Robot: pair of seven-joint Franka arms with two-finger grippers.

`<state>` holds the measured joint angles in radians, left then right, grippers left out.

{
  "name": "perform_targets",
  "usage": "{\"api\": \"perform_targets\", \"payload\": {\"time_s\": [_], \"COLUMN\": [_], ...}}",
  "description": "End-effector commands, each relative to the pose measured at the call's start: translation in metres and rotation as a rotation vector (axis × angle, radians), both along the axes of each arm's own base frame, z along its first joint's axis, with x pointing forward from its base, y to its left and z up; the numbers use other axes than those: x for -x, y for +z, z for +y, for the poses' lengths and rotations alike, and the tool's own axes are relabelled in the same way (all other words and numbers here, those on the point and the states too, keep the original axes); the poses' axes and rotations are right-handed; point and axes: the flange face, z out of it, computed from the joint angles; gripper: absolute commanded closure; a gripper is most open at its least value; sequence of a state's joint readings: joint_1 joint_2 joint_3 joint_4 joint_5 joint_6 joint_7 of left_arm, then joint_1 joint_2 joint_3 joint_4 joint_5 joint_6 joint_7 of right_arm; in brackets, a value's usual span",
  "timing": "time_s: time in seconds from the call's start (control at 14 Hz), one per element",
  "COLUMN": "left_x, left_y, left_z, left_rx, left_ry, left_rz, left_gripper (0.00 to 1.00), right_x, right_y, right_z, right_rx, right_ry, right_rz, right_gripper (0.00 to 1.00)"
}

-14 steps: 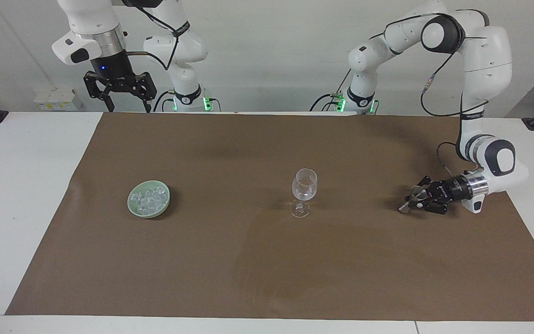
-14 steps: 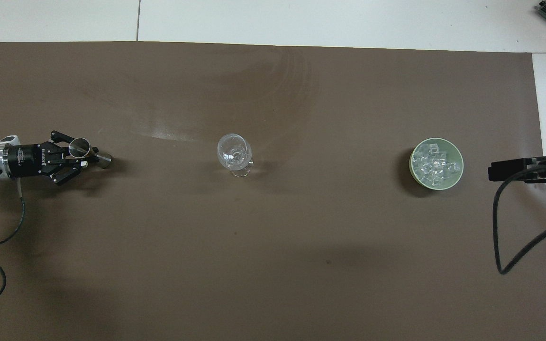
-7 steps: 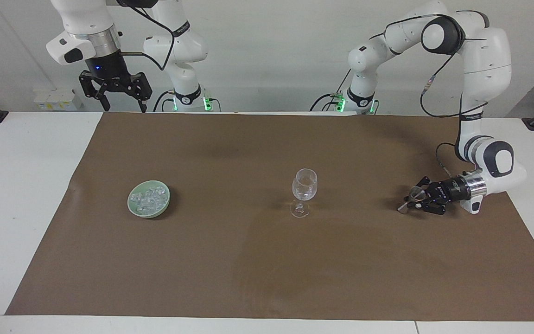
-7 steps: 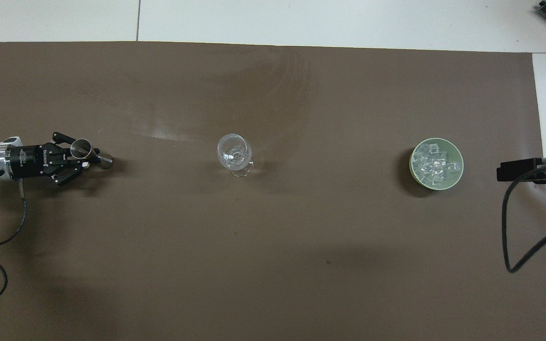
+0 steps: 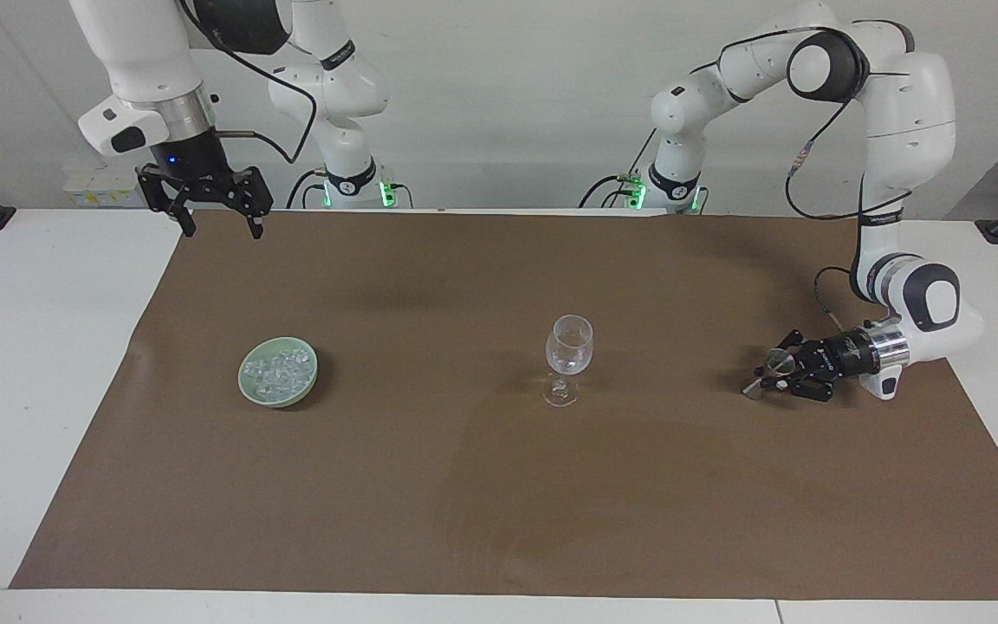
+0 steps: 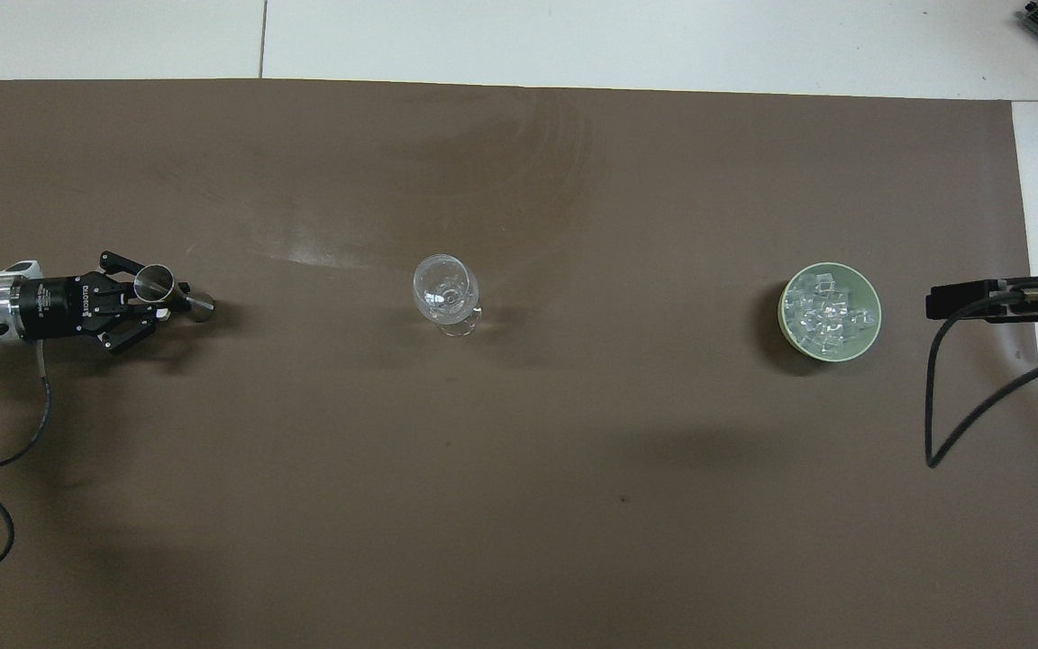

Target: Pour wine and add ice with both arms

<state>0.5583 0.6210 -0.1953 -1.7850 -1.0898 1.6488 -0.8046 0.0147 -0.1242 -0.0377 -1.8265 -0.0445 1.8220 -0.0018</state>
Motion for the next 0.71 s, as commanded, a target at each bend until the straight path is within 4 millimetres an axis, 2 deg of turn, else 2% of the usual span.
{"api": "perform_targets", "payload": {"time_s": [0.0,0.21,0.5,0.64], "left_x": [-0.005,-0.005,-0.004,-0.004], "left_y": [-0.002,-0.002,-0.004,-0.004], "left_z": [0.003,0.003,0.003,0.004], "left_rx": [-0.002,-0.006,-0.006,-0.009], "left_ry": [-0.016,-0.018,-0.020,-0.021], "left_rz": [0.008,0.008,0.010,0.011], "left_gripper": [0.99,0.87,0.73,0.65], "right_x": [0.001,-0.016,-0.021,-0.025], "right_y": [-0.030,-0.072,-0.130,-0.147], "right_z": [-0.009,-0.009,-0.015,-0.014], "right_rx": [0.015,0.017,0.016,0.015], "right_ry": [0.016,0.021,0.019,0.018], "right_rz": [-0.017,-0.004,-0.021,-0.009], "right_gripper": [0.00,0.00,0.00,0.00]}}
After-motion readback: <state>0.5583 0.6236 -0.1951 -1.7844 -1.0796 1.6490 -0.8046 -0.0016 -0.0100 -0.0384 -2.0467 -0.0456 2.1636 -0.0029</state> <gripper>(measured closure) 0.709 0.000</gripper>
